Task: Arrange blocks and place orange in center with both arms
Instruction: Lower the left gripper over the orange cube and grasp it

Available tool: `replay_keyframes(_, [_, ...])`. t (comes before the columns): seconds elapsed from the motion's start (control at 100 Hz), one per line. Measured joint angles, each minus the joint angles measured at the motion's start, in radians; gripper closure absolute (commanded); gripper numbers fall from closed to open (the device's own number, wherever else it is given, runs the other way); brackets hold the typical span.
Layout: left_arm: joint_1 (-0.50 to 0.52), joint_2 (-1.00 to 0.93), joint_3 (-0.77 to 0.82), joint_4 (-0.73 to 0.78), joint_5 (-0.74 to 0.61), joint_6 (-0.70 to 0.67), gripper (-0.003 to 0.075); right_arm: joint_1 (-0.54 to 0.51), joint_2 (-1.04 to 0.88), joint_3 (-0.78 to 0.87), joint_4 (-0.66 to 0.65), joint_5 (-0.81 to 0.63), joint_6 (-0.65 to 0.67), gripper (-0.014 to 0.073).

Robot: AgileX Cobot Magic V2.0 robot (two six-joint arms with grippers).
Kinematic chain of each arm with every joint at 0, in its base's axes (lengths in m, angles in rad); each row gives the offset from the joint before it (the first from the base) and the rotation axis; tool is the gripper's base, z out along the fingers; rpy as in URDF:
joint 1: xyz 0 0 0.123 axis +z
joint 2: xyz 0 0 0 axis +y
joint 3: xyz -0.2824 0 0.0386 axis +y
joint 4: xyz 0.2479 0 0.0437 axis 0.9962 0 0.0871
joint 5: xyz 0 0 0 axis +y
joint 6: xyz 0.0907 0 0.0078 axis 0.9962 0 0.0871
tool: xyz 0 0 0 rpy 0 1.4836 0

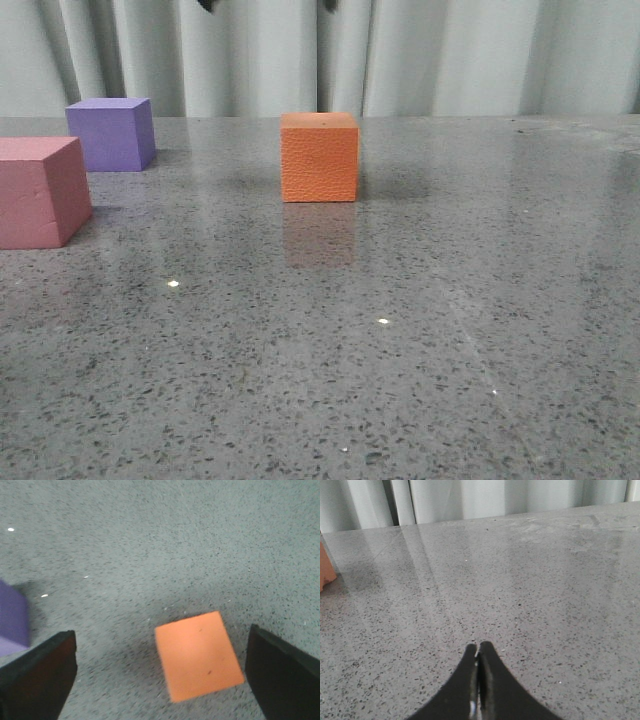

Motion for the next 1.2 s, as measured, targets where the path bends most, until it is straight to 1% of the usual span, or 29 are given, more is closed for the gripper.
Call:
replay_keyframes(0.12, [-0.019,0.102,-0.089,0.007,0.034,-0.002,0.0071,0.0,0.0,0.0,0.0,0.0,0.0,0.0661])
replay_keyframes(0.21, [-0.024,0.145,-0.113,0.008,0.044,-0.002,0.0071,0.0,0.0,0.0,0.0,0.0,0.0,0.0661])
replay_keyframes(0.57, [-0.026,0.157,-0.119,-0.004,0.069,-0.005,0.0071,0.0,0.0,0.0,0.0,0.0,0.0,0.0661])
replay_keyframes(0.84, [-0.026,0.162,-0.119,-0.015,0.072,-0.102,0.0071,0.0,0.0,0.0,0.0,0.0,0.0,0.0661])
replay_keyframes(1.2, [-0.026,0.226,-0.12,-0.015,0.086,-0.141,0.0071,0.0,0.0,0.0,0.0,0.0,0.0,0.0661])
